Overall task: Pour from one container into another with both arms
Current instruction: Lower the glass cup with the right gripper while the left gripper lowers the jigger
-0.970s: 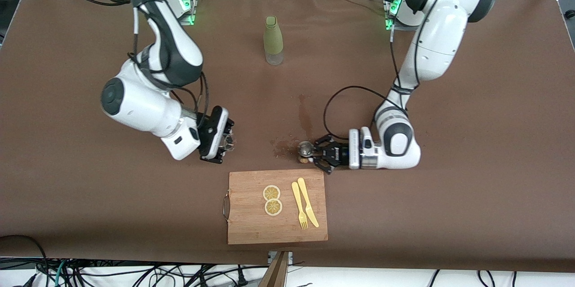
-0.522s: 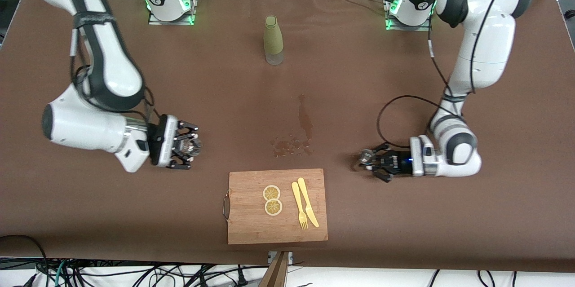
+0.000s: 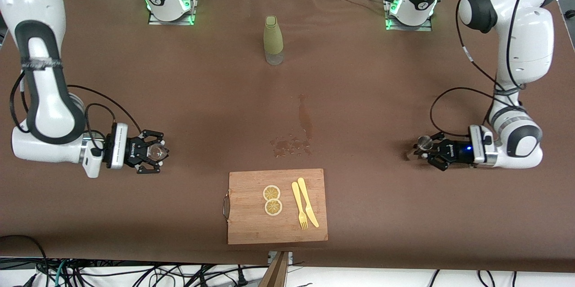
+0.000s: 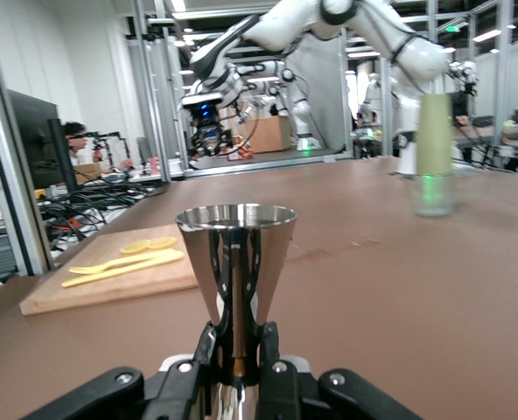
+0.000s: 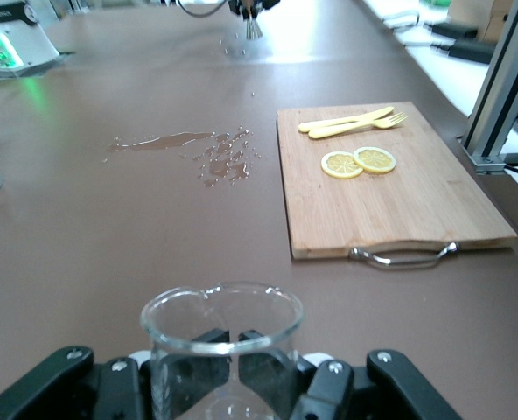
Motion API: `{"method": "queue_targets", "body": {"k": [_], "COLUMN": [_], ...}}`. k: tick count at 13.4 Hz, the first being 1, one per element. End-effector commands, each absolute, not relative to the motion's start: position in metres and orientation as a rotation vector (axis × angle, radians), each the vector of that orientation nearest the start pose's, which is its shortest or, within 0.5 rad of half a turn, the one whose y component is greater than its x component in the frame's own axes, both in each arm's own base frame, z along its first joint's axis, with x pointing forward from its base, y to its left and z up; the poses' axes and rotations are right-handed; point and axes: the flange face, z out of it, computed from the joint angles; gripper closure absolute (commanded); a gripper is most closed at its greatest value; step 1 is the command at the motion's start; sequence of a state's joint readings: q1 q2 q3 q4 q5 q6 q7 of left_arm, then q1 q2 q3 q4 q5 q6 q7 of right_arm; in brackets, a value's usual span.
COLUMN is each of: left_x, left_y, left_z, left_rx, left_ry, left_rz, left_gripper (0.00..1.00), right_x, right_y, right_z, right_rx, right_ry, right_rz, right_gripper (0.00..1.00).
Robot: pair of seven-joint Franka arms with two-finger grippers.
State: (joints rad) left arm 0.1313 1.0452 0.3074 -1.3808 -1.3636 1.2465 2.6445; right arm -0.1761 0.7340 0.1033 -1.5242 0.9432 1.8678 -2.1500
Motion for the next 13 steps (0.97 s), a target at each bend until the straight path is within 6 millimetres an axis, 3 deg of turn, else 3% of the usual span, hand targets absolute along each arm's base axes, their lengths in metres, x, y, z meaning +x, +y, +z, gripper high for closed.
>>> {"method": "queue_targets", "body": {"k": [1,3,4,6,8,9,10,13], "left_x": [0.616,0.594,0.582,0.567,0.562,0.562,0.561,0.555], "left_y": [0.145,0.161,0.165,0.169,0.171,0.170,0.171,0.170], "left_z": [0.113,0.099,0.091,0.078,0.070,0.069,0.067,0.053], "left_rx": [1.095,1.088,1.094,1.106,1.099,1.092,1.093,1.102], "left_ry": [-1.520,-1.498,-1.464,-1.418,-1.416,-1.422,-1.419,-1.399], "left_rz": [1.185,1.186,1.190,1.180,1.189,1.196,1.197,1.183], "left_gripper": [1.00,1.00,1.00,1.00,1.00,1.00,1.00,1.00], "right_x": [0.674,0.656,0.648,0.636,0.634,0.633,0.630,0.626], "right_y": [-0.035,-0.058,-0.065,-0.082,-0.082,-0.082,-0.084,-0.088], "right_z": [0.170,0.121,0.106,0.085,0.085,0.085,0.082,0.076], "right_rx": [-1.540,-1.493,-1.471,-1.456,-1.433,-1.426,-1.425,-1.436], "right_ry": [-1.575,-1.499,-1.472,-1.432,-1.431,-1.419,-1.411,-1.391], "right_rz": [-0.928,-0.993,-1.006,-1.027,-1.036,-1.038,-1.038,-1.029], "right_gripper": [1.00,1.00,1.00,1.00,1.00,0.79,0.01,0.00]}}
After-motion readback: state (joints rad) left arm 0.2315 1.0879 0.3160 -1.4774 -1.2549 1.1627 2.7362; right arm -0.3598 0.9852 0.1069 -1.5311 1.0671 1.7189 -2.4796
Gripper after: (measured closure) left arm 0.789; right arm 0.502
